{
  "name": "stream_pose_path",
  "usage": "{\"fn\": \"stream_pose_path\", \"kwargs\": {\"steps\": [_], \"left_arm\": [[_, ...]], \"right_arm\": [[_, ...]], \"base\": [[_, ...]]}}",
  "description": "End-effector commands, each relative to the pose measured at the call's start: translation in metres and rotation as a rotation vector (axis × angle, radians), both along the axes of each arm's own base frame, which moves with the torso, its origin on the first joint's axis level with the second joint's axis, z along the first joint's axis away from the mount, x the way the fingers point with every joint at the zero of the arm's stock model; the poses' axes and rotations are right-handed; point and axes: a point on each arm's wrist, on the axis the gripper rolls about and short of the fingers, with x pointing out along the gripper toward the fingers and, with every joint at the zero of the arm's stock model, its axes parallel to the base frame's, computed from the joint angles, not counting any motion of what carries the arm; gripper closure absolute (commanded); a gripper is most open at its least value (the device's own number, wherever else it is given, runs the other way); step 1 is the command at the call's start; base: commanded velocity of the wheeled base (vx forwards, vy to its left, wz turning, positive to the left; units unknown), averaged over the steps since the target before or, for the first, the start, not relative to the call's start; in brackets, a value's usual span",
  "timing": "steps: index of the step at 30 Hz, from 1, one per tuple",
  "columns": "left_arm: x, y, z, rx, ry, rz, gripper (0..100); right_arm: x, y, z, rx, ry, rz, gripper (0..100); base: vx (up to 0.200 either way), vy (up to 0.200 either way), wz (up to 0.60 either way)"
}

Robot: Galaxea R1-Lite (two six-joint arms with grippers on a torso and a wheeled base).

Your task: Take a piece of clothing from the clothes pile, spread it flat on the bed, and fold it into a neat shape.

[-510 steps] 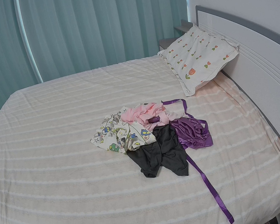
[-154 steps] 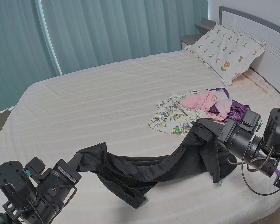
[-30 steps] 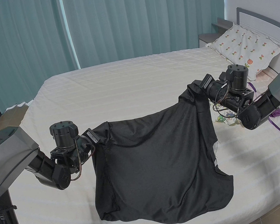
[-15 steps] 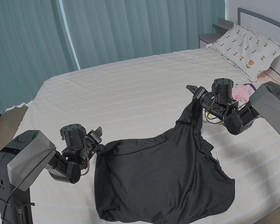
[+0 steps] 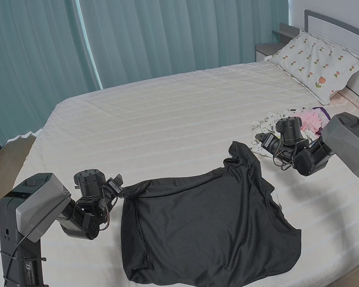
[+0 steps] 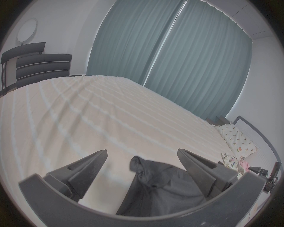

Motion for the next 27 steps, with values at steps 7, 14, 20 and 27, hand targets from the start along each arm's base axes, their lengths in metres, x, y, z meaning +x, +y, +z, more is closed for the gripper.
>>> {"fn": "stream_pose_path", "kwargs": {"steps": [7,14,20,27], "left_arm": [[-0.079,0.009,0.034,-0.107,0.072,-0.03,0],[-0.136,0.012,0.023,-0.184,0.169,-0.078,0],[-0.184,0.009,0.007,-0.186,0.271,-0.128,0],[-0.211,-0.011,0.002,-0.245,0.311,-0.189,0]], "right_arm": [[-0.068,-0.018,-0.012,0.022,0.149,0.1,0],[-0.111,-0.022,-0.029,0.018,0.156,0.115,0],[-0.15,-0.025,-0.029,0.047,0.179,0.107,0],[-0.178,-0.028,-0.033,0.128,0.195,0.073,0]], "base": [[0.0,0.0,0.0],[0.0,0.0,0.0],[0.0,0.0,0.0],[0.0,0.0,0.0]]}}
